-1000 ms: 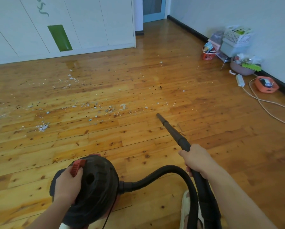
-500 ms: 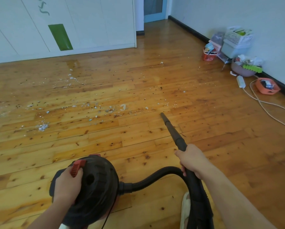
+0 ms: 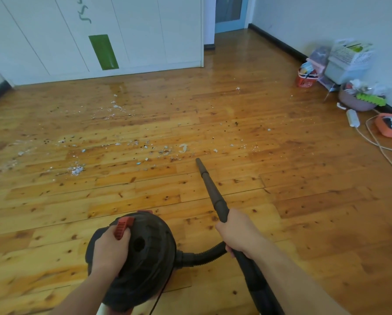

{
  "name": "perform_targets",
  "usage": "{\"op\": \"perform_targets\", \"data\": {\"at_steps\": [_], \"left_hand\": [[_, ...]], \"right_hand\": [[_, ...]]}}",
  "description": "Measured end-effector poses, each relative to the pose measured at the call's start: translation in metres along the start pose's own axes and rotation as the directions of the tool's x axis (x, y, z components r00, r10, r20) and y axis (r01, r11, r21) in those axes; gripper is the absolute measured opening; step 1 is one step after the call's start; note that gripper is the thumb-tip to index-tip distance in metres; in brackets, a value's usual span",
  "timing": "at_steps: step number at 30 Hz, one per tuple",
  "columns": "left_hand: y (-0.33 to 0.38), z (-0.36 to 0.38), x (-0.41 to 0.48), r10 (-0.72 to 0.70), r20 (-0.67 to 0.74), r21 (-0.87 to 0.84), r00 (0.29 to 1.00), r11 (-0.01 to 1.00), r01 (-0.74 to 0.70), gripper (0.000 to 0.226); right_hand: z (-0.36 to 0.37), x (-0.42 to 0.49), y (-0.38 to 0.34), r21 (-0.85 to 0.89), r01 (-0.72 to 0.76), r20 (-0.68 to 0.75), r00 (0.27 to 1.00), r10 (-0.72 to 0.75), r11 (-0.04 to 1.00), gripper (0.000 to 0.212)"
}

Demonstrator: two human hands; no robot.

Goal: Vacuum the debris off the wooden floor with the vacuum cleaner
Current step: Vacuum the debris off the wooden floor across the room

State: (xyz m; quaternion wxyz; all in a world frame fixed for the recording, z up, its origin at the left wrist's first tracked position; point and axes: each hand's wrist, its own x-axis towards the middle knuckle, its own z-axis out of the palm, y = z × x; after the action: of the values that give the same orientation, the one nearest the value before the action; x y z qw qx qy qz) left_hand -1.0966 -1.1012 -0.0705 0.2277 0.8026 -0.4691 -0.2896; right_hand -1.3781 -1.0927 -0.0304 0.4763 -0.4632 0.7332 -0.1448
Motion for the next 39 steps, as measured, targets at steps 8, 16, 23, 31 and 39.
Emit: {"op": "perform_targets", "data": {"at_steps": [8, 16, 23, 31, 39], "left_hand": [[-0.008, 0.003, 0.006, -0.011, -0.002, -0.028, 1.000, 1.000, 0.011, 0.021], [-0.017, 0.005, 0.014, -0.030, 0.011, -0.084, 0.999, 0.996, 0.031, 0.021], [-0.017, 0.006, 0.014, -0.039, -0.007, -0.106, 0.999, 0.994, 0.038, 0.007], [-0.022, 0.006, 0.019, -0.056, 0.009, -0.142, 0.998, 0.988, 0.057, 0.005], [-0.026, 0.007, 0.018, -0.133, -0.046, -0.223, 0.990, 0.967, 0.120, 0.013]], "right_hand": [[0.029, 0.000, -0.027, -0.113, 0.072, 0.048, 0.997, -0.067, 0.991, 0.044], [0.049, 0.003, -0.050, -0.128, 0.107, 0.146, 0.985, -0.088, 0.986, 0.041], [0.058, 0.009, -0.058, -0.128, 0.130, 0.200, 0.974, -0.103, 0.983, 0.043], [0.057, 0.024, -0.067, -0.107, 0.143, 0.228, 0.967, -0.116, 0.984, 0.026], [0.066, 0.033, -0.070, -0.153, 0.141, 0.232, 0.967, -0.103, 0.978, 0.018]]}}
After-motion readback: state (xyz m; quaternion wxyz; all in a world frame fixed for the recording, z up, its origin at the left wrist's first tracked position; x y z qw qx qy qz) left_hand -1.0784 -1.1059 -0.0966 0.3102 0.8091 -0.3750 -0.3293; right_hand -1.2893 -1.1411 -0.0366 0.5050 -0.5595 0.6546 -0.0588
